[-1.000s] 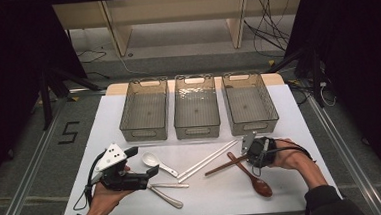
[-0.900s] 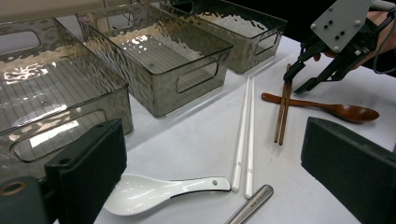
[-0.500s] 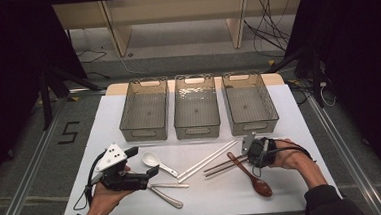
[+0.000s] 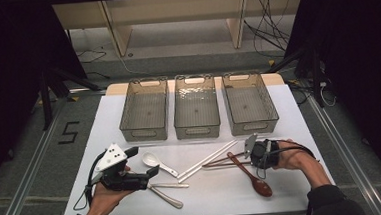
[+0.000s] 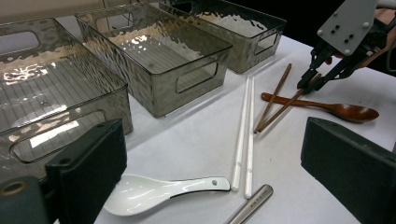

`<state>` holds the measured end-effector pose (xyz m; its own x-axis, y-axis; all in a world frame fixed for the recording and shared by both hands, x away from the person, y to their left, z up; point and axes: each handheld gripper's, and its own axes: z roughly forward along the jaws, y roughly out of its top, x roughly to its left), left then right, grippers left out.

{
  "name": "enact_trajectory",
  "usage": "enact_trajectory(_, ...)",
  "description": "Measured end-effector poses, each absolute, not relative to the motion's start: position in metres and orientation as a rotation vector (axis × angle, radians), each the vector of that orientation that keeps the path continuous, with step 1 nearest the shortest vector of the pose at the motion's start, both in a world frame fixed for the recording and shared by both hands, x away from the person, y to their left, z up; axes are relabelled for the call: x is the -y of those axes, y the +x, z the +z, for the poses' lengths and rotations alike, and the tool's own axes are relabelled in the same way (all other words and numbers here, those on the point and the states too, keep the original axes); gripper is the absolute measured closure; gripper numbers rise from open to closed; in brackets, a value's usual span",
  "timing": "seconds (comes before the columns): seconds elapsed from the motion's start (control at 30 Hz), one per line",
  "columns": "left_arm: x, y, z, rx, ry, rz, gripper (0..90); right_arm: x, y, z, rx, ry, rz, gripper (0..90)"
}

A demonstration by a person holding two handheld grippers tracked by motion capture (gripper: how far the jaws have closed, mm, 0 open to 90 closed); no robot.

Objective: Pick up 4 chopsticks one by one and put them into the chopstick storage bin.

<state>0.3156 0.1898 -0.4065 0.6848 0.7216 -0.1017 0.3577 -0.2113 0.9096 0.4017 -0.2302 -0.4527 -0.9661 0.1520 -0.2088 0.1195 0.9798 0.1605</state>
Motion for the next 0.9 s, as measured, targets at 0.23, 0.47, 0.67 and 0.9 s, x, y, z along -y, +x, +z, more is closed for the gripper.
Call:
enact_trajectory(0.23, -0.189, 0.316, -0.407, -0.853, 1.820, 0.421, 6.2, 0.234, 0.398, -0.453, -2.921, 0.103, 0.222, 83.9)
enact_trajectory(0.47, -0.189, 0.316, -0.407, -0.851, 1.822, 0.421, 6.2, 0.235, 0.394, -0.450, -2.929, 0.063, 0.240, 84.7)
enact_trajectory(0.67, -0.189, 0.317, -0.407, -0.851, 1.833, 0.415, 6.2, 0.233, 0.392, -0.438, -2.898, 0.082, 0.308, 84.8)
enact_trajectory(0.9, -0.186, 0.319, -0.406, -0.840, 1.875, 0.387, 6.3, 0.219, 0.381, -0.423, -2.872, 0.074, 0.366, 84.8)
